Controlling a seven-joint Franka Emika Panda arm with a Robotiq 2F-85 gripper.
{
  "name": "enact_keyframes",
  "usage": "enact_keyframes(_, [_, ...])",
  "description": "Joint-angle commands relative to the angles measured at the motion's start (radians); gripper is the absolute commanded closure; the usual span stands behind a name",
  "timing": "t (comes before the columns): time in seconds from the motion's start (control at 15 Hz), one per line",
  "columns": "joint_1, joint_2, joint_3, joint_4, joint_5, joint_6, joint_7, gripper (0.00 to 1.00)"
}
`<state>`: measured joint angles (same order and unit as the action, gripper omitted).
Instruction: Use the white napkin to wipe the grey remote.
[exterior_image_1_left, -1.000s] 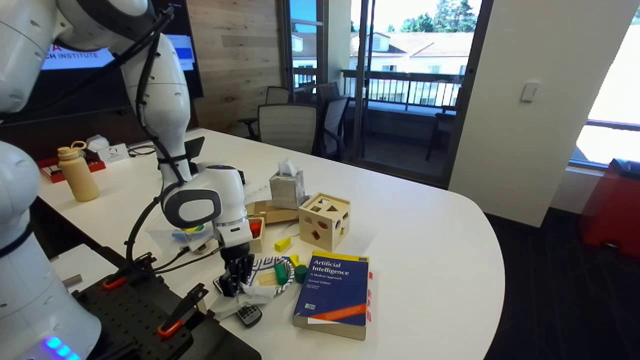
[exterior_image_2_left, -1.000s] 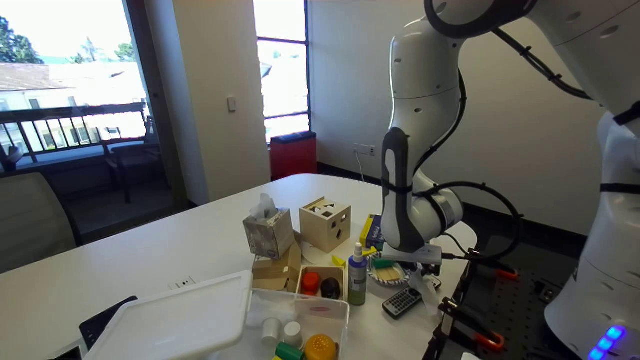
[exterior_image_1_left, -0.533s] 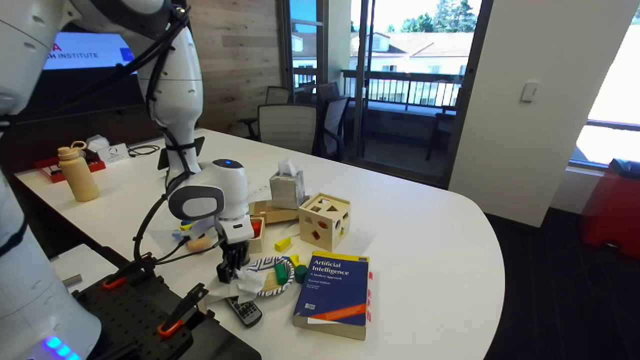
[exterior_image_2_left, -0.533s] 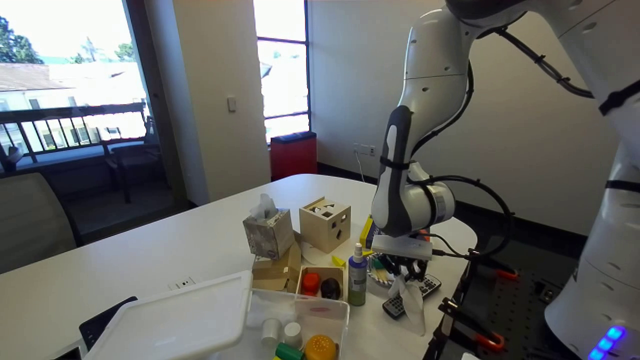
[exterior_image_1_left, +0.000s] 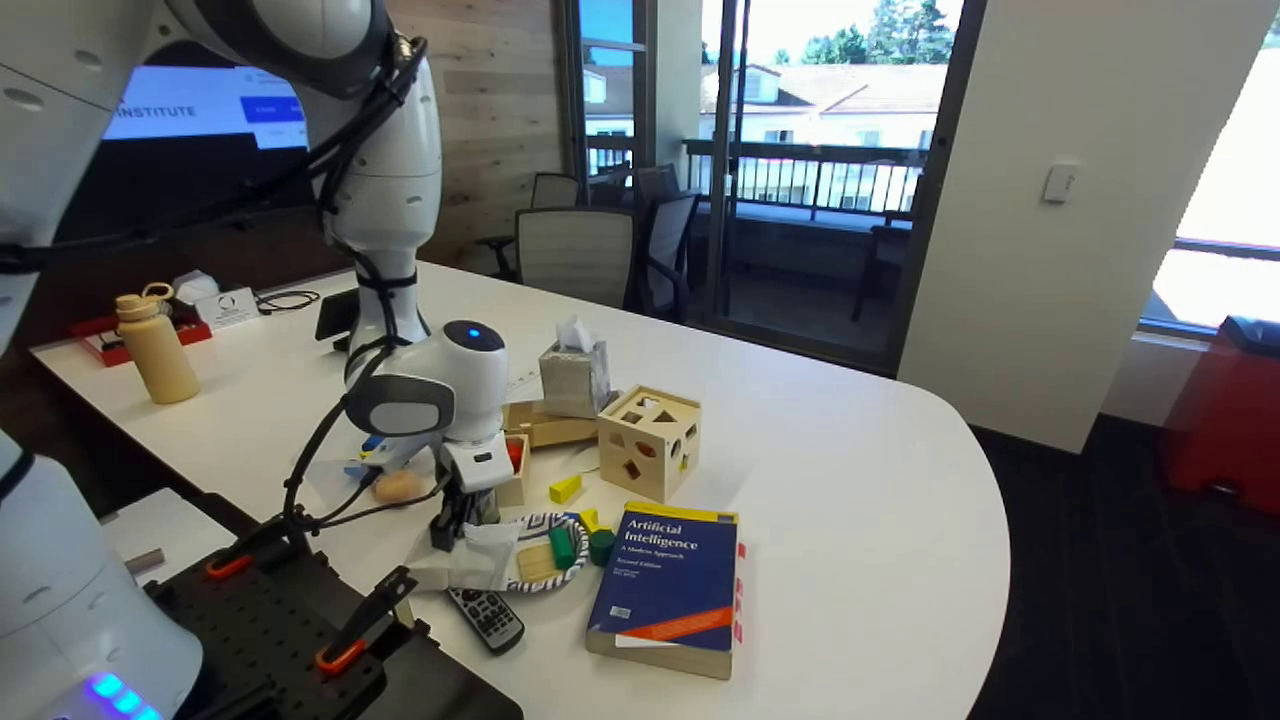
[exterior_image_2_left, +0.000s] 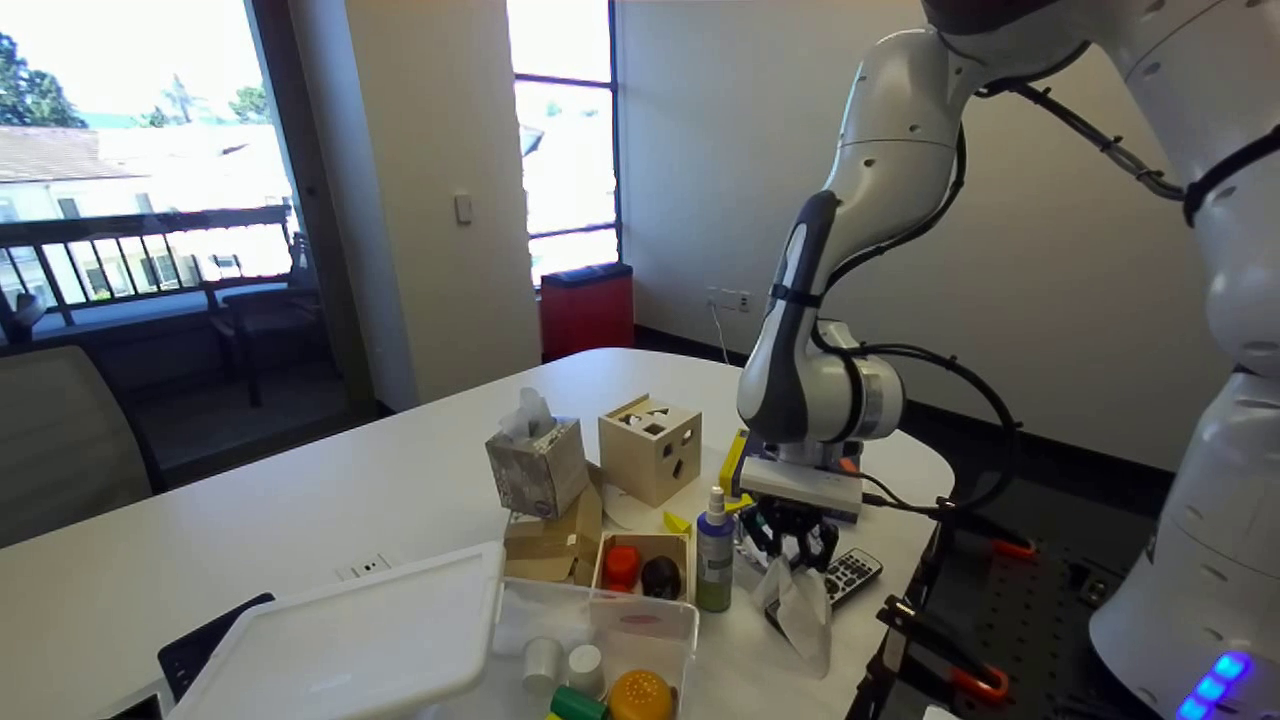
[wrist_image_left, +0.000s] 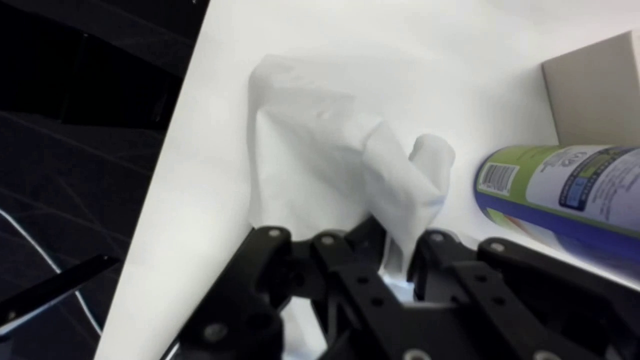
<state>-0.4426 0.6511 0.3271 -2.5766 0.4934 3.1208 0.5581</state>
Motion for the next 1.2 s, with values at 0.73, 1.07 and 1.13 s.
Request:
enact_keyframes(0.73, [0.997,-0.265,-0.862,-0.235,-0.099,0.140,0.284,0.99])
enact_keyframes(1.07, [1.399,-0.249,-1.148,-0.189,-0.010,0.253,0.178,0.99])
enact_keyframes(1.13, [1.482,-0.252,-1.201,-0.178,0.002,0.266,0.160,0.99])
